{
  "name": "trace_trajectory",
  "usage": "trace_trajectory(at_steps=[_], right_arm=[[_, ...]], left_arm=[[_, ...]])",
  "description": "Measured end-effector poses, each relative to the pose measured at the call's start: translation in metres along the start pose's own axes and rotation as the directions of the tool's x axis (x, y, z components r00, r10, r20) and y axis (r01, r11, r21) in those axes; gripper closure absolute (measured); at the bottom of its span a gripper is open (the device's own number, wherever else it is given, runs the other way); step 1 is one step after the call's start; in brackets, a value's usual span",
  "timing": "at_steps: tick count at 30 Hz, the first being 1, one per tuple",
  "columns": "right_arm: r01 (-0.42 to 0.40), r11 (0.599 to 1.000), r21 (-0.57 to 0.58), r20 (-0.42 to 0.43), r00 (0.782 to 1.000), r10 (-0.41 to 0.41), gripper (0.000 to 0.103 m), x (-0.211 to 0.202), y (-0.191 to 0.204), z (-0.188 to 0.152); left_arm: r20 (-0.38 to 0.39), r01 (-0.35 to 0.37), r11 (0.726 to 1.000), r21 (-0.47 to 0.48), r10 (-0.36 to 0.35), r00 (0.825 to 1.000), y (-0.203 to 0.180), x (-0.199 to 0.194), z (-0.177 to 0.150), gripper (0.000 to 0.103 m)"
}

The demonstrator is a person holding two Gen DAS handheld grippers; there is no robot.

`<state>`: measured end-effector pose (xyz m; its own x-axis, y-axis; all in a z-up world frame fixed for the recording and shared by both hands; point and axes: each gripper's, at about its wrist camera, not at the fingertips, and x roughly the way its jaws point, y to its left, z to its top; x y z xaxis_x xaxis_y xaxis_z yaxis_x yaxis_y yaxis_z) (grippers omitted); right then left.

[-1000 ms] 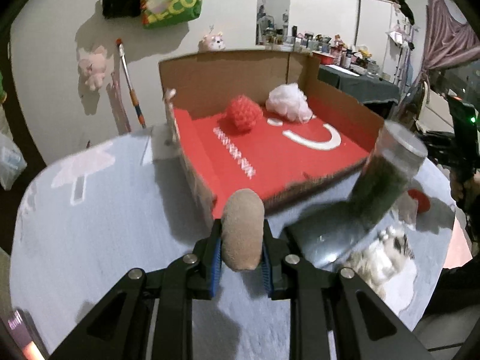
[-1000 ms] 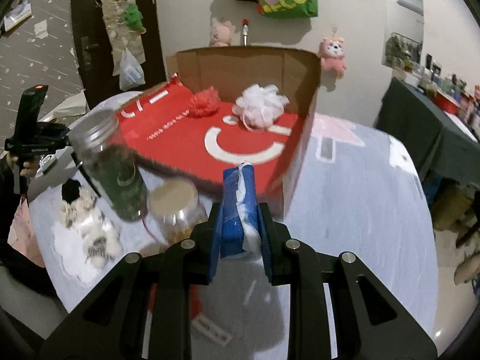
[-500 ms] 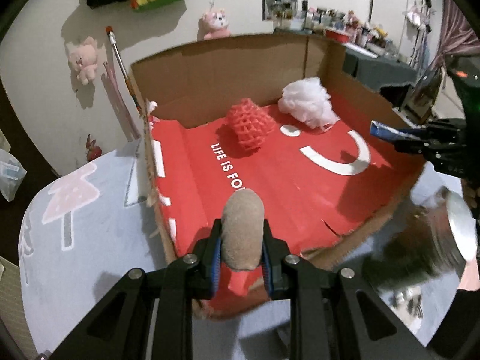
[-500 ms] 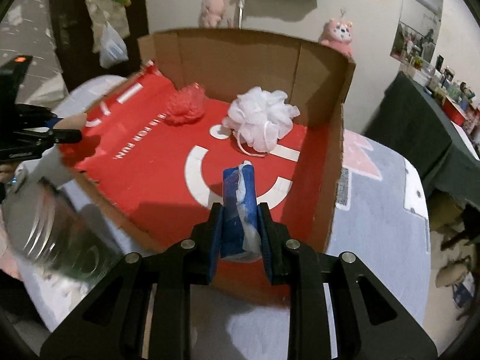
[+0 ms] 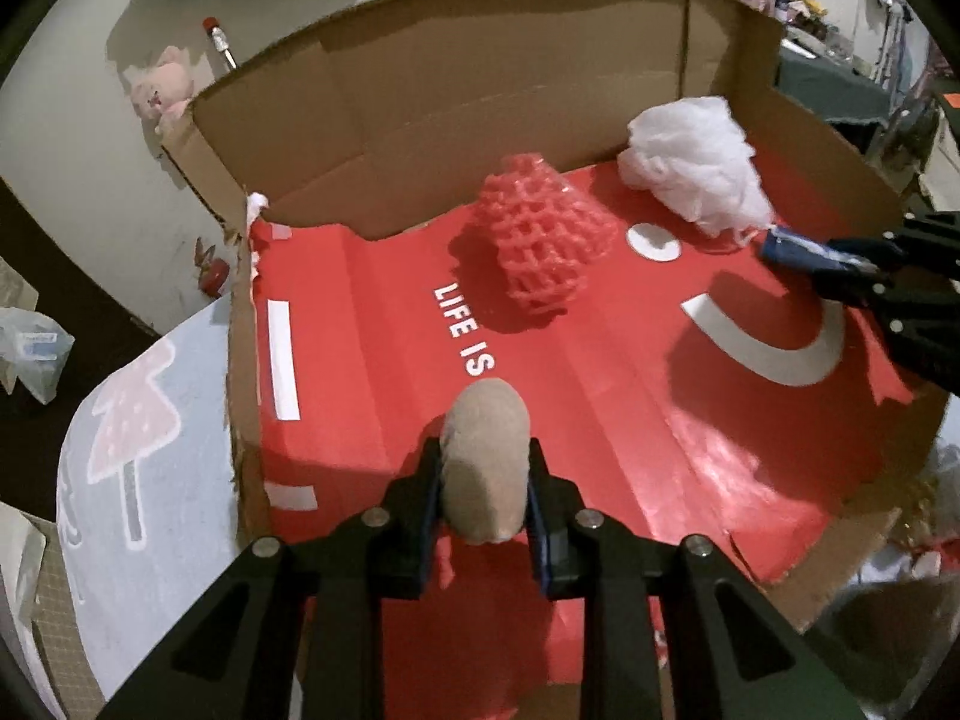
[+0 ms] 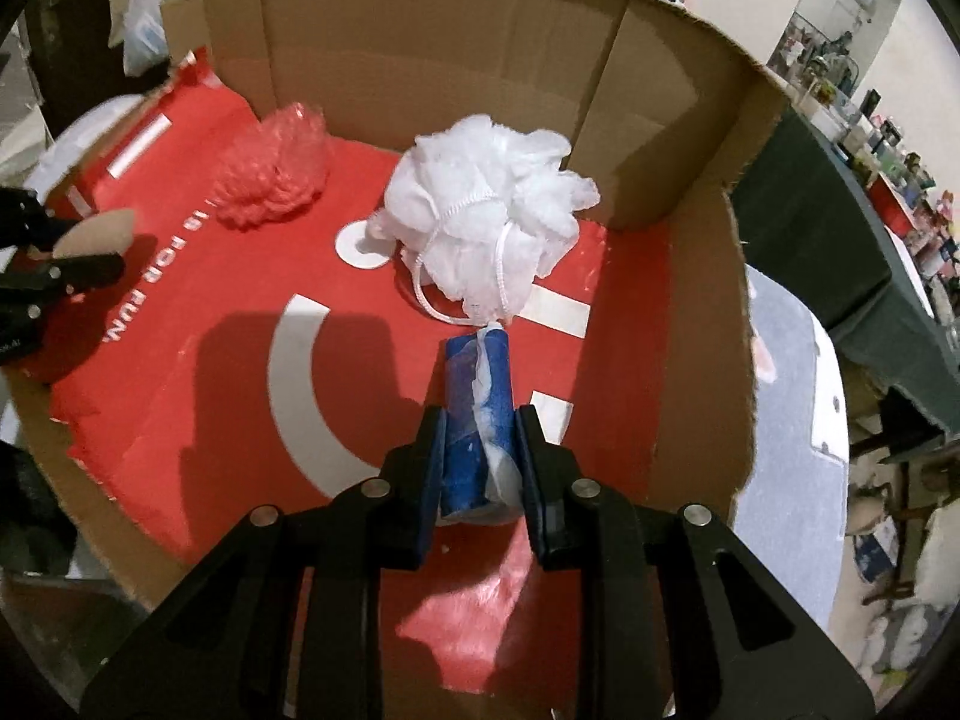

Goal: Organize soft objects
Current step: 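Carry the sponge and blue packet into the box and release both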

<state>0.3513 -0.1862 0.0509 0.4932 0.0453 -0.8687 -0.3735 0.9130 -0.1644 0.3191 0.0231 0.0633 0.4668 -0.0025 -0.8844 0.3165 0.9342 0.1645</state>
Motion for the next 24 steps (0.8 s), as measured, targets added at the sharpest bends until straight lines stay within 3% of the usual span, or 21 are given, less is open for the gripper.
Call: trace_trajectory(at_steps=[7,16,24], right_arm=[[0.019,1.000,0.006,-0.017,1.000,-0.019,0.080,0.007,-0.006,0.002],[0.010,1.000,-0.011,-0.032,0.999,-0.010,0.079,0.013,-0.008,0.005],[0.000,1.000,-0.016,-0.027,1.000,0.000,0.078,0.013,-0.005,0.001]], left_arm=[[-0.033,-0.034,0.999,0.003,0.034,0.999,-0.002,0.015,0.001,0.072],[-0.022,-0.036,0.999,0.006,0.036,0.999,-0.003,0.016,0.002,0.068],[0.000,-0.023,1.000,0.007,0.023,1.000,-0.007,0.008,-0.001,0.050]])
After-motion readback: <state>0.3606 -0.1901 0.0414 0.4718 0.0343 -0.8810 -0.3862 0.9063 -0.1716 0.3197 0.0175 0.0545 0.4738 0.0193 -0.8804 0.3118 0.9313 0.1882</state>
